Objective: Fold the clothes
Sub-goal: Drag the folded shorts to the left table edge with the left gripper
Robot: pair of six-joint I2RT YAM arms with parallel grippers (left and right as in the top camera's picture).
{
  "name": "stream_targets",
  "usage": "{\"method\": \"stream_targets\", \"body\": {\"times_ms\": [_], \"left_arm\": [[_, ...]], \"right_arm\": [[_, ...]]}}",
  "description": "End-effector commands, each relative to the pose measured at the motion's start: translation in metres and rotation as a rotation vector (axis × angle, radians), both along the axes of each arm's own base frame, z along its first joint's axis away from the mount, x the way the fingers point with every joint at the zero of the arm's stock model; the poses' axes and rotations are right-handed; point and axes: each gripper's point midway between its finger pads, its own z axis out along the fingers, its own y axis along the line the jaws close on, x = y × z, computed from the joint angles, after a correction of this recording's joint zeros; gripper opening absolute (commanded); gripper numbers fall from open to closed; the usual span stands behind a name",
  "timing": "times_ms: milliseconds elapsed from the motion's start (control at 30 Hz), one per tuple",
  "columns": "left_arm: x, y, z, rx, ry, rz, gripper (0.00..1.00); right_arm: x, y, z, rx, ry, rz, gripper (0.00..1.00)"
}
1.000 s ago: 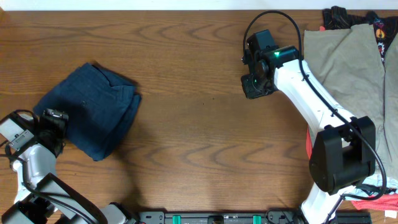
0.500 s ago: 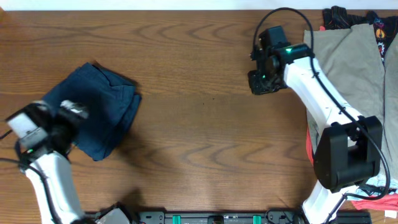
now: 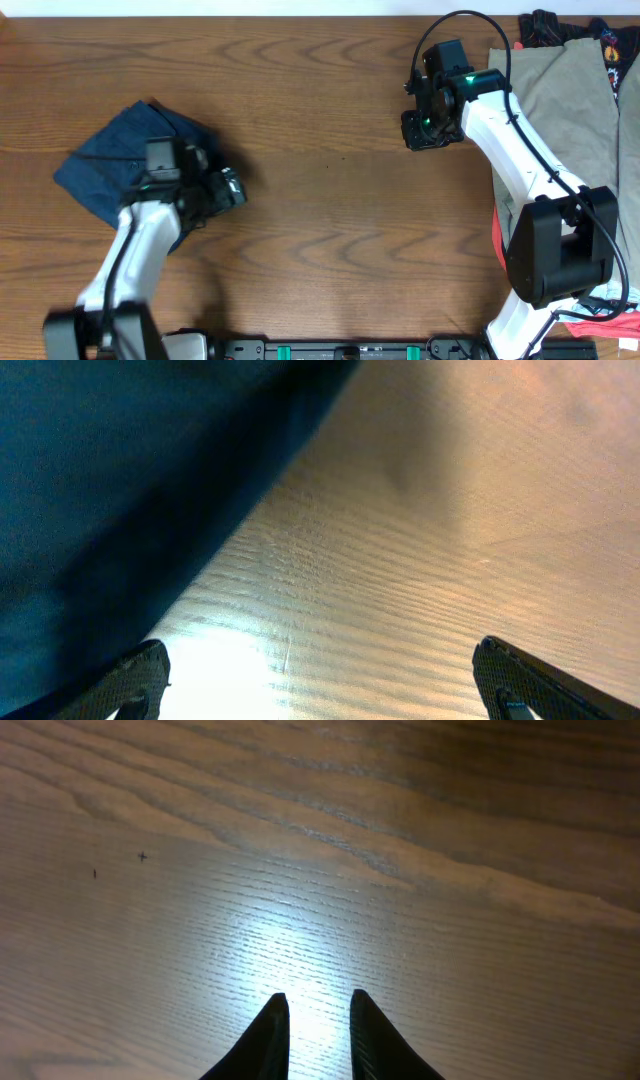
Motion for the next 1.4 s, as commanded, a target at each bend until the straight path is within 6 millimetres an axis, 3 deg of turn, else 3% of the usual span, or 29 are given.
{"method": "stream_targets", "body": {"times_ms": [0,200,367,500,600,733,900,1000,1067,1133,1367], "left_arm": [[-0.005,0.001,-0.033,0.043,0.087,-0.026,0.98],[0.019,0.024,-0.058,0.119,0.053,0.027,0.98],[0.059,0.068,-0.04,0.202,-0.113,0.144,0.98],[0.08,0.097,-0.021,0.202,-0.189,0.228,0.98],[0.093,0.097,-0.006,0.147,-0.234,0.209,0.98],[0.101,0.082,0.006,0.107,-0.248,0.12,0.98],[0.094,0.054,0.016,0.126,-0.231,-0.016,0.98],[0.083,0.034,0.021,0.119,-0.202,-0.071,0.98],[0.072,0.021,0.025,0.113,-0.177,-0.105,0.98],[0.059,0.013,0.026,0.132,-0.131,-0.128,0.98],[-0.005,-0.003,0.042,0.106,0.152,-0.176,0.98]], "right_arm": [[0.002,0.002,0.004,0.017,-0.006,-0.007,0.2],[0.002,0.002,0.004,0.017,-0.006,-0.007,0.2],[0.003,0.002,0.004,0.017,-0.007,-0.007,0.22],[0.003,0.002,0.004,0.016,-0.006,-0.007,0.22],[0.003,0.002,0.004,0.014,-0.01,-0.008,0.22],[0.005,0.002,0.004,0.017,-0.018,-0.008,0.22],[0.01,-0.001,0.005,0.025,-0.025,-0.045,0.25],[0.015,-0.007,0.006,0.032,-0.038,-0.074,0.39],[0.017,-0.013,0.006,0.036,-0.039,-0.093,0.72],[0.019,-0.019,0.006,0.036,-0.039,-0.108,0.92],[0.012,-0.043,0.006,0.104,0.025,-0.174,0.99]]}}
